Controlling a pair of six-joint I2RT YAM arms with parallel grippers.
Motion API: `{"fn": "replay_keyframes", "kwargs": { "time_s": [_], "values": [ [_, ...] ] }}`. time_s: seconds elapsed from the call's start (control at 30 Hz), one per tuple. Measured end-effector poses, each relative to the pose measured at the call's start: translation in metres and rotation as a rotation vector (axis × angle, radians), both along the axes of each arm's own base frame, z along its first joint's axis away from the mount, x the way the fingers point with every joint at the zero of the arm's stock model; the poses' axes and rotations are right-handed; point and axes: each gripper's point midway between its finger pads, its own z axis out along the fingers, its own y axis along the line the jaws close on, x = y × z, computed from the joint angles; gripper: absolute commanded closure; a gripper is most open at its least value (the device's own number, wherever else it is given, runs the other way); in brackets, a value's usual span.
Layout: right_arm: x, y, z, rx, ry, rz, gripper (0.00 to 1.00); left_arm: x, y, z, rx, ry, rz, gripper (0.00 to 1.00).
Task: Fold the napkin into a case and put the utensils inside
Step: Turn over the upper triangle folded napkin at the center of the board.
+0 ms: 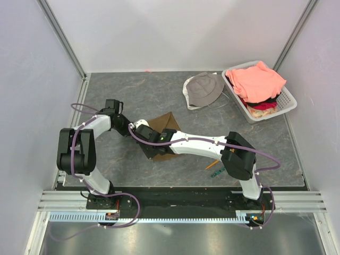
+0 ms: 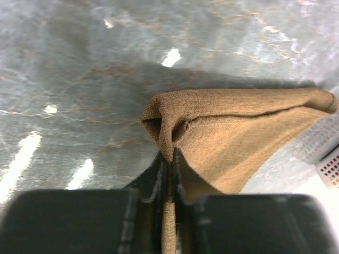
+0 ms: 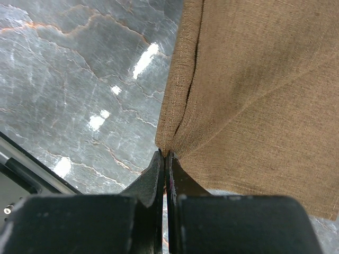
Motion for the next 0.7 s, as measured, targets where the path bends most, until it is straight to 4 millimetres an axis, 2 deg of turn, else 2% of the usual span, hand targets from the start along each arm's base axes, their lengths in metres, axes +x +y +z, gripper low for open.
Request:
{"fn": "replay_keyframes", "kwargs": {
  "time_s": [0.17,0.23,0.33,0.47,0.57,0.63,0.7],
  "values": [
    [-0.002,0.006,0.006,0.032,0.006,0.018,1.0,0.005,0.005,0.019,0.044,-0.042,-0.02,0.98],
    [-0.005,0.01,0.01,0.049,0.011,0.034,1.0,0.004,0.011,0.037,0.069,-0.084,-0.022,0.98],
    [-0.013,0.027,0.027,0.105,0.009,0.066,1.0,-0.001,0.027,0.081,0.102,-0.177,0.001,0.98],
    [-0.032,0.07,0.077,0.264,-0.002,0.136,1.0,-0.016,0.064,0.143,0.167,-0.292,0.092,0.98],
    [-0.054,0.112,0.127,0.435,0.008,0.213,1.0,-0.032,0.094,0.193,0.25,-0.371,0.171,0.98],
    [-0.065,0.134,0.154,0.552,0.023,0.258,1.0,-0.043,0.108,0.229,0.314,-0.433,0.202,0.98],
    [-0.072,0.145,0.171,0.644,0.053,0.283,1.0,-0.049,0.114,0.26,0.36,-0.497,0.211,0.98]
  ]
}}
